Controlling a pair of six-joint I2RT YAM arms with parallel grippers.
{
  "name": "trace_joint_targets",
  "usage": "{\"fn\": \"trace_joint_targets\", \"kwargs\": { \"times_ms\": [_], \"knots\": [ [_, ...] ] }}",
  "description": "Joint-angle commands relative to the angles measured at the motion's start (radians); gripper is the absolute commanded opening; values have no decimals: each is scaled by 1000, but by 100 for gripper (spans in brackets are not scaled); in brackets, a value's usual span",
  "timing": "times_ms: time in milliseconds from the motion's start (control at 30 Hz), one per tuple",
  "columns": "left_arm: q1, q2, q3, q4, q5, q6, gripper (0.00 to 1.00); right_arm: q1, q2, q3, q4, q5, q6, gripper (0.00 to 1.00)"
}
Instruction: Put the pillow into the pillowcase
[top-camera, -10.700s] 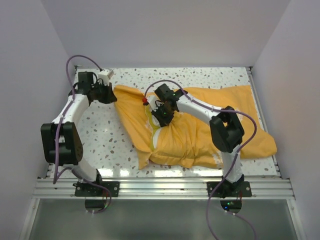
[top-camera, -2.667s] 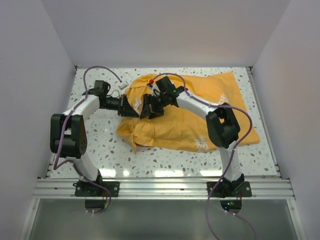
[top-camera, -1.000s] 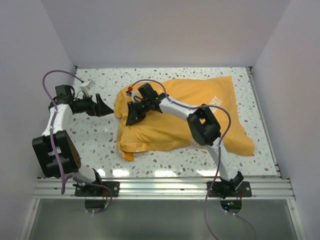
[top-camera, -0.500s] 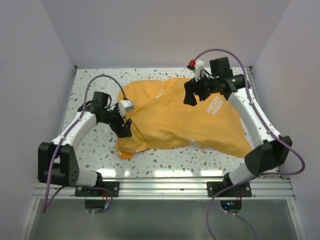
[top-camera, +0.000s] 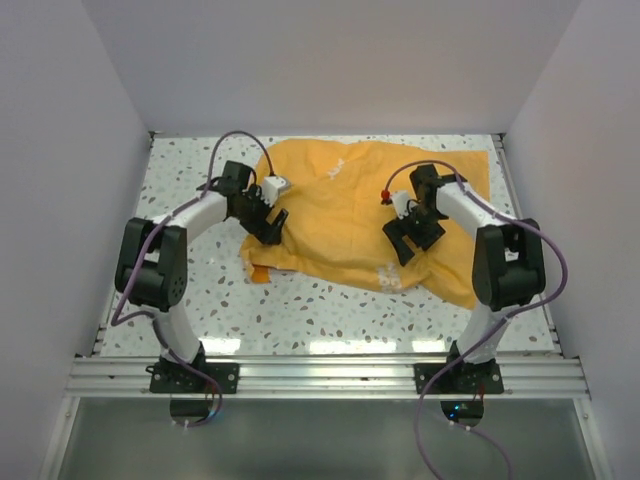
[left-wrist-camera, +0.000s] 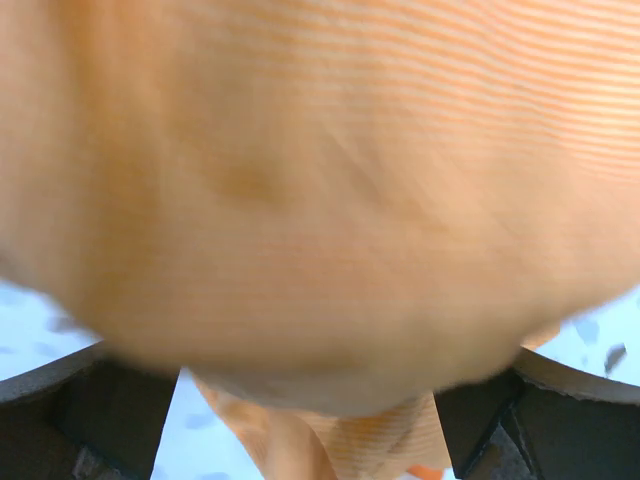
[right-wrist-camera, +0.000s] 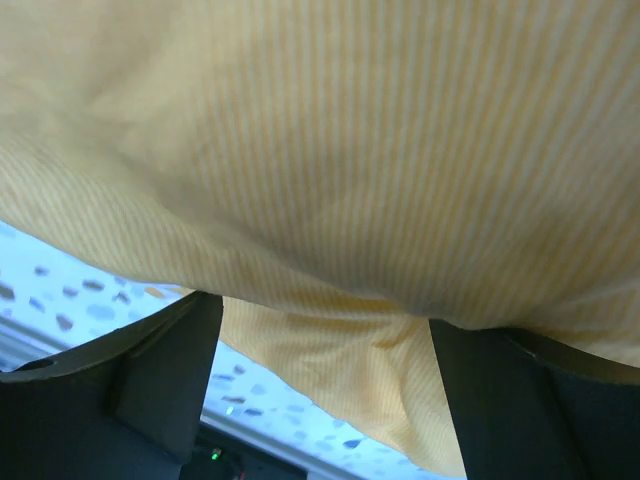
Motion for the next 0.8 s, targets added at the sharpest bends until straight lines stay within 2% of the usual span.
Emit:
{"fn": "trace_joint_targets", "kwargs": {
  "times_ms": [0, 67, 133, 167, 267, 300, 433, 633, 767],
  "knots": [
    [20, 10, 167, 131, -67, -59, 100, -33, 36, 194, 100, 72, -19, 88],
    [49, -15, 224, 70, -12, -54, 100, -47, 18, 285, 54, 53, -17, 90],
    [105, -54, 223, 0, 25, -36, 100, -86, -23, 298, 5, 46, -32, 94],
    [118, -101, 188, -24, 25, 4, 100, -106, -76, 270, -12, 48, -40, 98],
    [174, -221, 36, -73, 11, 88, 100, -200, -179, 168, -53, 34, -100, 99],
    [184, -247, -9, -76, -2, 102, 100, -276, -209, 134, -60, 34, -127, 98],
    [185, -325, -214, -21, -52, 131, 100, -386, -295, -9, -47, 43, -180, 99],
    [185, -229, -236, 60, -53, 130, 100, -464, -273, -169, 77, 60, -180, 99],
    [172, -146, -233, 99, -45, 127, 100, -472, -218, -264, 201, 80, -166, 98]
  ]
}}
